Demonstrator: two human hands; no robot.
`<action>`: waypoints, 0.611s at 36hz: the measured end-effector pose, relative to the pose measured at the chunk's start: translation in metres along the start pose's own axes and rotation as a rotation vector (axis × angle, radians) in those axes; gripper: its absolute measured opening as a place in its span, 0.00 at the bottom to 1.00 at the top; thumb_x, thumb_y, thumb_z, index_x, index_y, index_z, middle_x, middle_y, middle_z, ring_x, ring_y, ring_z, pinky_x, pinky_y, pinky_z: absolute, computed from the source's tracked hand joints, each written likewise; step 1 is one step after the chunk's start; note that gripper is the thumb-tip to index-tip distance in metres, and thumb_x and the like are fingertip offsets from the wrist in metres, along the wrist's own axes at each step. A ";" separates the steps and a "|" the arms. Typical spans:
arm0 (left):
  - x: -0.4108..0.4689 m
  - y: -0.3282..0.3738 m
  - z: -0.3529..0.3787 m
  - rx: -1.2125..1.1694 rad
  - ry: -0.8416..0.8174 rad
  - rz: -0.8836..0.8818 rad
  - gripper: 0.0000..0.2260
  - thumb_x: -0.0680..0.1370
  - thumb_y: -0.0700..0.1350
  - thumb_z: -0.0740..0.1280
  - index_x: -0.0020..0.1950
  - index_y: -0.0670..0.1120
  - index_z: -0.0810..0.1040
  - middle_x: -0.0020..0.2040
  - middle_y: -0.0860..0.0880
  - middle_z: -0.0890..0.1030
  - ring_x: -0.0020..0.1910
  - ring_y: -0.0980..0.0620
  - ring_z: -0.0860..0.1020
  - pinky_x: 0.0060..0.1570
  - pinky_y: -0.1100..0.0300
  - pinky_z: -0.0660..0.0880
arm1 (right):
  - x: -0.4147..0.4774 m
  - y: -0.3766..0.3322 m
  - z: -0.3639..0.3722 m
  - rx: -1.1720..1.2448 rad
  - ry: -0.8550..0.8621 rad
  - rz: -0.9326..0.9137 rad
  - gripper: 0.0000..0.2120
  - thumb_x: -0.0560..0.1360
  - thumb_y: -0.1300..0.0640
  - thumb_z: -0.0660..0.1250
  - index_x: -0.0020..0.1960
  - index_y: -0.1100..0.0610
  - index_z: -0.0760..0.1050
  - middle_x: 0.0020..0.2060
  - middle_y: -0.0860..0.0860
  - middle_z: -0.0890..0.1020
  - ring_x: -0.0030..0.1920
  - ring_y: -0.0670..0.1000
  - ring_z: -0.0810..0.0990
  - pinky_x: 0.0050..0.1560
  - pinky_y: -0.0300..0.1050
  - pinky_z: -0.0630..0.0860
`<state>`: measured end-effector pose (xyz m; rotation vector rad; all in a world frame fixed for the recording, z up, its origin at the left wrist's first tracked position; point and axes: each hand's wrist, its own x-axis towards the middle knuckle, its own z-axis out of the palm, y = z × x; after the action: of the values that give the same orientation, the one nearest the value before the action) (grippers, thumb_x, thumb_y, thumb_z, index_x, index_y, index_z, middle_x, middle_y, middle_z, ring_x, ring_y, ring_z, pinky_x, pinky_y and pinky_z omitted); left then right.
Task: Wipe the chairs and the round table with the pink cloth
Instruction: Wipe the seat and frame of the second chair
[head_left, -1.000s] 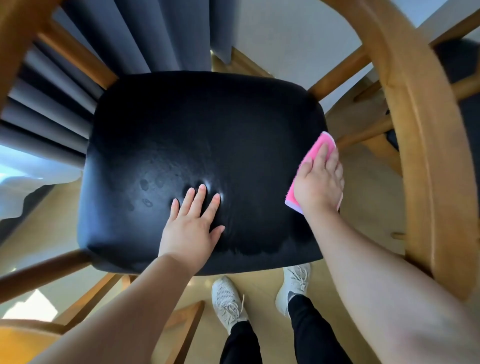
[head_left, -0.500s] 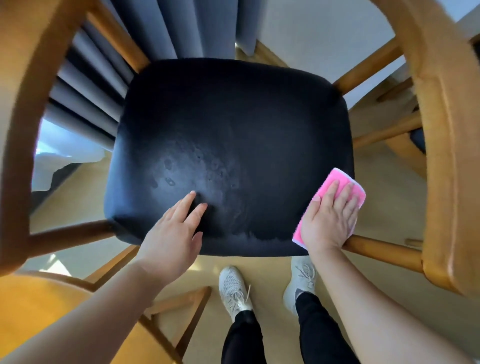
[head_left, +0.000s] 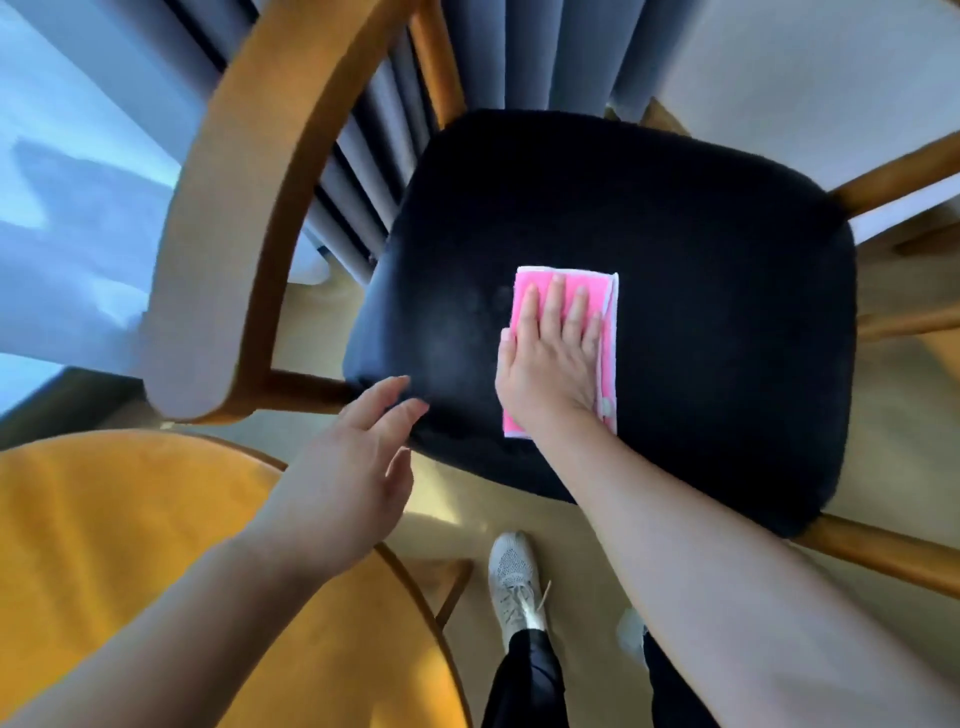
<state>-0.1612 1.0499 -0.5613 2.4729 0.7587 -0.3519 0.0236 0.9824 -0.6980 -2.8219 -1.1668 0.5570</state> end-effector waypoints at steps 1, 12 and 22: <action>-0.003 -0.002 -0.002 -0.004 0.010 0.000 0.20 0.76 0.38 0.65 0.69 0.45 0.71 0.72 0.47 0.66 0.62 0.49 0.75 0.57 0.60 0.74 | 0.005 -0.013 0.000 -0.006 0.003 -0.044 0.31 0.80 0.45 0.37 0.79 0.58 0.42 0.79 0.59 0.45 0.77 0.64 0.42 0.76 0.62 0.41; -0.034 -0.012 -0.013 -0.033 0.117 -0.112 0.20 0.76 0.39 0.65 0.68 0.48 0.71 0.70 0.50 0.68 0.57 0.52 0.77 0.52 0.64 0.73 | -0.011 -0.035 0.007 -0.198 -0.102 -0.557 0.32 0.78 0.42 0.32 0.77 0.58 0.37 0.78 0.58 0.43 0.78 0.60 0.39 0.76 0.58 0.36; -0.057 0.013 0.000 -0.109 0.179 -0.219 0.19 0.76 0.38 0.65 0.67 0.47 0.72 0.68 0.51 0.68 0.58 0.52 0.76 0.53 0.57 0.77 | -0.025 0.002 -0.015 -0.222 -0.409 -0.848 0.34 0.78 0.48 0.47 0.78 0.54 0.35 0.76 0.52 0.32 0.75 0.54 0.28 0.74 0.52 0.30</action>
<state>-0.1993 1.0159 -0.5339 2.3453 1.0981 -0.1623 0.0139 0.9652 -0.6771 -2.0491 -2.4070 0.9601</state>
